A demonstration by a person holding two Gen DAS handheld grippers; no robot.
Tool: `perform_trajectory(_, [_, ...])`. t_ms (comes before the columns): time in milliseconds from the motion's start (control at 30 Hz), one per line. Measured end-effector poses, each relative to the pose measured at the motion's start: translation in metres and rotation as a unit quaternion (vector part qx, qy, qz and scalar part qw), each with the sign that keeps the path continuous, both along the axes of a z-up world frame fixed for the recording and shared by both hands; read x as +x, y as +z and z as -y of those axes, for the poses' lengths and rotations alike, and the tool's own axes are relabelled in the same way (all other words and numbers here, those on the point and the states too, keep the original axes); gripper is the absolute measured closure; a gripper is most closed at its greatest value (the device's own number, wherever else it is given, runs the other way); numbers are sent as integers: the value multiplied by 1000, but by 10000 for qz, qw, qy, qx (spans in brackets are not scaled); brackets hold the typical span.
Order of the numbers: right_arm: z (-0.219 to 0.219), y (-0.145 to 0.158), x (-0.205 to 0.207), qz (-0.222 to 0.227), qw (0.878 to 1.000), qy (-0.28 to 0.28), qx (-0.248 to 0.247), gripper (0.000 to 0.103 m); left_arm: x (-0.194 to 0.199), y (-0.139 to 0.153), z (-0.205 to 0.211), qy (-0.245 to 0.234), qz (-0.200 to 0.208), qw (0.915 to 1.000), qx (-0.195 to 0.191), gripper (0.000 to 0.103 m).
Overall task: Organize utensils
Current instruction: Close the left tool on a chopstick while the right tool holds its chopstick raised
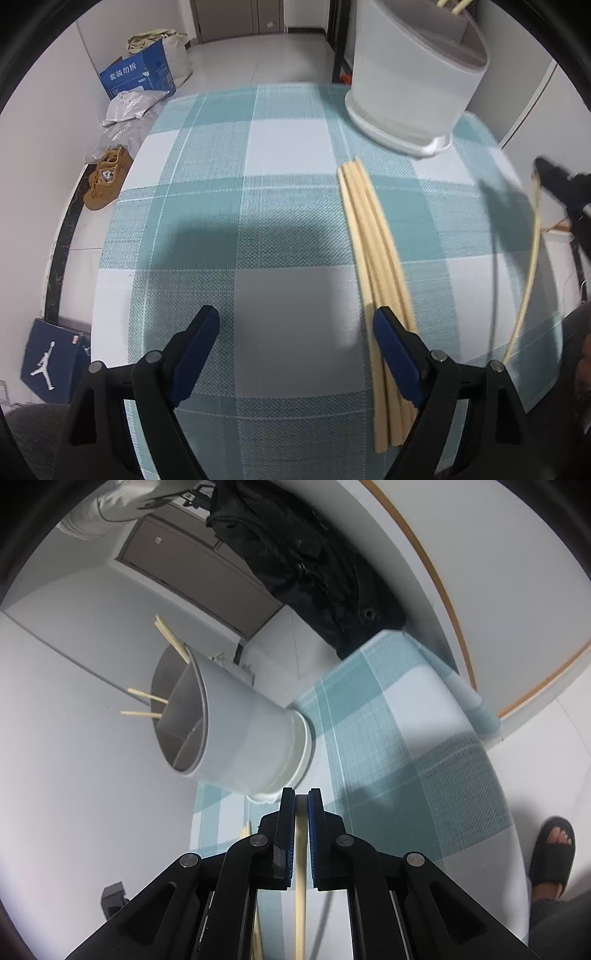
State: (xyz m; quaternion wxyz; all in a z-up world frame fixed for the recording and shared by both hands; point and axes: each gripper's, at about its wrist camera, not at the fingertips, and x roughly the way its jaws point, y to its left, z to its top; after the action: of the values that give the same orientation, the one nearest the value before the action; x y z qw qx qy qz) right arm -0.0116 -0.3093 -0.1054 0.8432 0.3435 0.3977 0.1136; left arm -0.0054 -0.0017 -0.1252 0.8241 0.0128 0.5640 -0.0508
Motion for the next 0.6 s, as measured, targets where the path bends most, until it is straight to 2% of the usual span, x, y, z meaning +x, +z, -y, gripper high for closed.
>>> perform_trajectory(233, [3, 3, 5, 173, 9998, -43, 31, 97, 10, -4, 1, 64, -147, 9998, 112, 21])
perform_trajectory(467, [0, 11, 6, 323, 9995, 23, 24, 97, 14, -8, 9, -261, -250, 9990, 255, 21])
perform_trajectory(600, [-5, 22, 4, 580, 9981, 114, -152, 97, 20, -10, 7, -372, -368, 9982, 285, 19])
